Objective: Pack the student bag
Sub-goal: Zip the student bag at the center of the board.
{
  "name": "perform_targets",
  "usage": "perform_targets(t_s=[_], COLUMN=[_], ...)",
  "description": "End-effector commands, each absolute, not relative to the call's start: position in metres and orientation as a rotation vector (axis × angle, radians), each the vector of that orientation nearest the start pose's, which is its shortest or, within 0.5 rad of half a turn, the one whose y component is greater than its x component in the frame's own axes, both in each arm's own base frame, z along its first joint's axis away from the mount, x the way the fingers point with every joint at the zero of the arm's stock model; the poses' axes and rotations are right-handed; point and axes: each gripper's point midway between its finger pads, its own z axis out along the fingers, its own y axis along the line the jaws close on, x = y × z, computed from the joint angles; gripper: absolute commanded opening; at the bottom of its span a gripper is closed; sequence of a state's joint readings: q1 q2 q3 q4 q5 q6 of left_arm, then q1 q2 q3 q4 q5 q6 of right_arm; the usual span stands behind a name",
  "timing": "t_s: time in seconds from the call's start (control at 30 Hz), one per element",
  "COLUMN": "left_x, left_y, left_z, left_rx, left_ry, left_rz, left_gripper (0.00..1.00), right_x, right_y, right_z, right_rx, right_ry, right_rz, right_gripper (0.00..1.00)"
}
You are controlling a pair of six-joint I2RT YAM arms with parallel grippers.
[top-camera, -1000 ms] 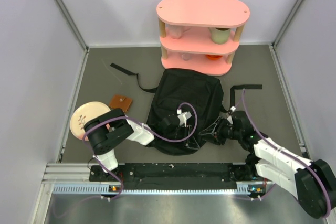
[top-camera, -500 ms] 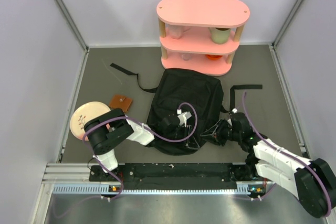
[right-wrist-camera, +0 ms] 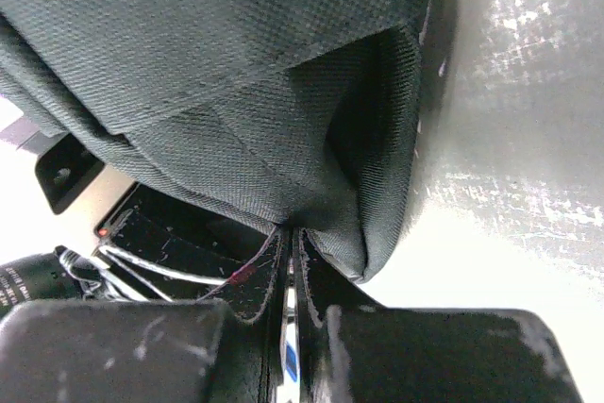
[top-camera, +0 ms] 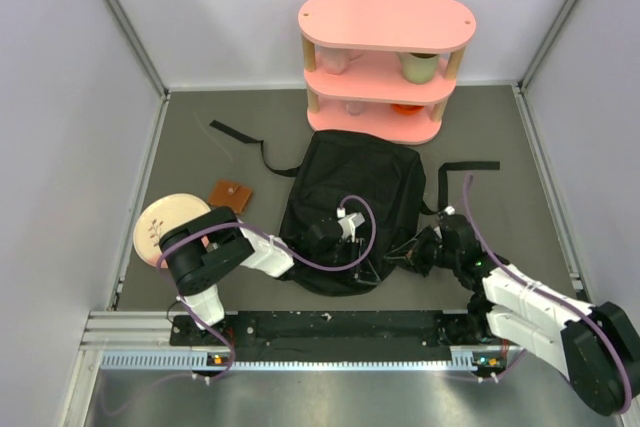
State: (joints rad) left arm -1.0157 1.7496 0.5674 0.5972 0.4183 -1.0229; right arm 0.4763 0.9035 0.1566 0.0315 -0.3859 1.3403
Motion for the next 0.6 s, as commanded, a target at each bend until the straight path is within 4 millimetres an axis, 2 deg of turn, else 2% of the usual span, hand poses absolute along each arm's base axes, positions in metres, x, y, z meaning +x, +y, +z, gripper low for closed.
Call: perform_targets(t_s=[0.0,0.17,0.4,0.57], left_x=[0.128,0.124,0.120,0.120], left_y=[-0.363,-0.357,-0.351,-0.352], left_z=[0.001,-0.005,-0.010,-0.009], left_rx=[0.231,0.221,0.202,0.206], left_ry=[2.618,2.636,2.645,2.640], left_rz=[-1.255,-1.240,-1.241,-1.246], left_gripper=[0.32,0.29,0.28,0.27], right_x=[0.188,0.213,0.255,0.269], right_y=[0.202,0.188,0.156,0.157], right_z=[0.073,0.104,0.123,0.138], right_rx=[0.842,0.874,0.960,0.899], right_ry=[2.314,2.137,1.966,1.950], right_rz=[1.287,1.264,1.225,1.218], right_gripper=[0.00,0.00,0.00,0.00])
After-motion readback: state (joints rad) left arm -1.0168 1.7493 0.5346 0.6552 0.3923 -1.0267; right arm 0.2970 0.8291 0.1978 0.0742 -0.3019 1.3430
